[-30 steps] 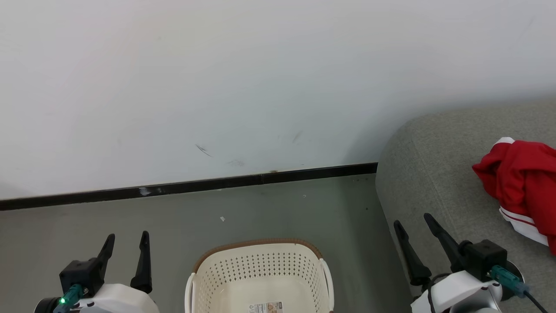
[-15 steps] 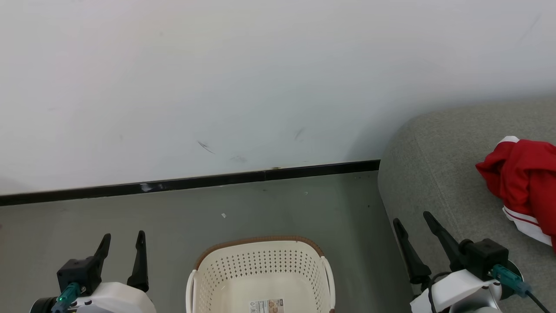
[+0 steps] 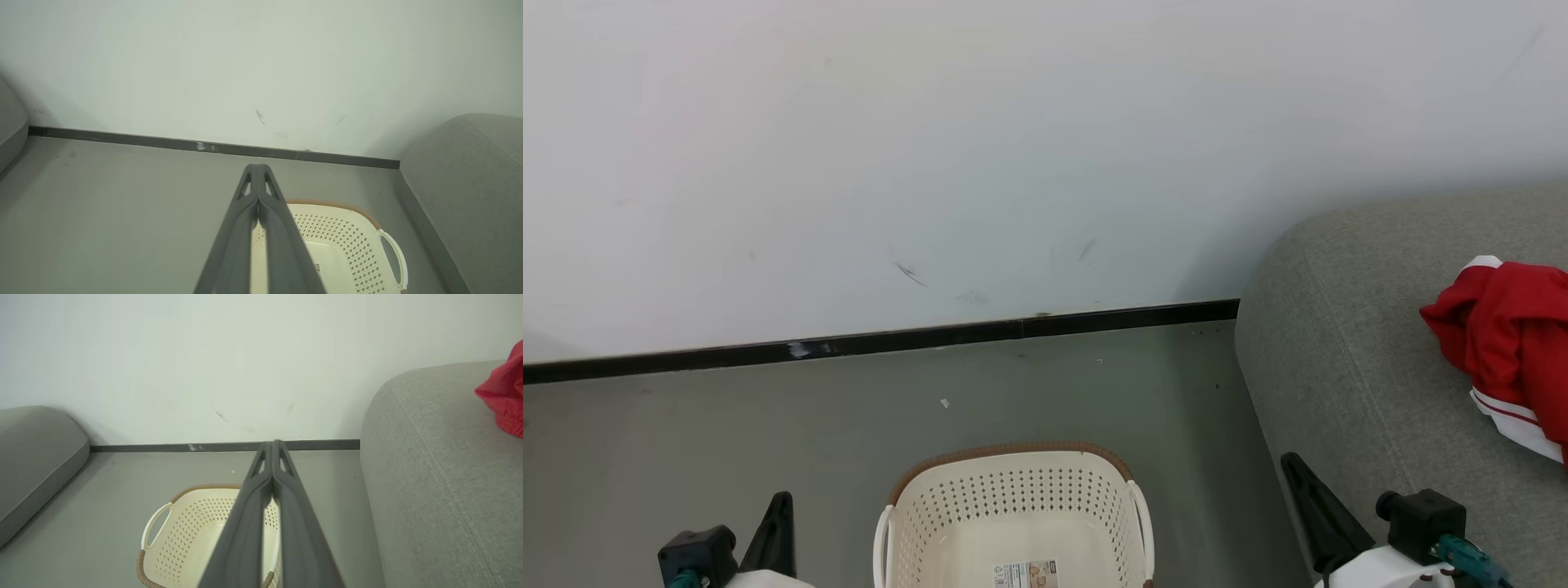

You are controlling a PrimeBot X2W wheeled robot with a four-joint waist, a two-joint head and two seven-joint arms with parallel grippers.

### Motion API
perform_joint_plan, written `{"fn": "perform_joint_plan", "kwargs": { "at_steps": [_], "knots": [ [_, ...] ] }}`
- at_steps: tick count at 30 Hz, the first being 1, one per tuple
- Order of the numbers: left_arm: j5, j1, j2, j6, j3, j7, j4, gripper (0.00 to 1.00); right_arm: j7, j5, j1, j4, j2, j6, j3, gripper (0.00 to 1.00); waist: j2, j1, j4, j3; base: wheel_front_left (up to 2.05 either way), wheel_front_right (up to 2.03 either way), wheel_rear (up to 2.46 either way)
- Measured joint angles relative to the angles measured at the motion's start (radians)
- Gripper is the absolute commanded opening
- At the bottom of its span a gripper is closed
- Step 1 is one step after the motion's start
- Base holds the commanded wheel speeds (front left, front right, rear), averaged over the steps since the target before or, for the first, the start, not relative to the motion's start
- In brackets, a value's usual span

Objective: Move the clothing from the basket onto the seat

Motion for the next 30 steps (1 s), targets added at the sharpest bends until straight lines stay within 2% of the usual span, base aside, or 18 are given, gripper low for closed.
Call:
{"fn": "perform_joint_plan", "kwargs": {
  "at_steps": [6,14,25,30],
  "knots": [
    [-0.061,0.0,-0.011,-0.022,0.027,0.023,-0.006,0.0,0.0,0.081,0.011,-0.019,0.0,0.0,0.014,0.0,0.0,0.0,0.001,0.002,0.0,0.0,0.0],
    [-0.135,0.0,-0.031,-0.046,0.066,0.051,-0.016,0.0,0.012,0.244,0.019,-0.034,0.0,0.0,-0.001,0.0,0.0,0.0006,0.003,0.005,0.0,0.0,0.0],
    [-0.238,0.0,-0.057,-0.089,0.12,0.088,-0.029,0.0,0.054,0.42,0.017,-0.032,-0.005,0.0,-0.024,0.0,0.0,0.0072,0.007,0.003,0.0,0.0,0.0],
    [-0.282,0.0,-0.065,-0.106,0.145,0.105,-0.033,0.0,0.072,0.5,0.016,-0.03,-0.012,0.0,-0.033,0.0,0.0,0.0085,0.008,0.002,0.0,0.0,0.0]
  ]
}}
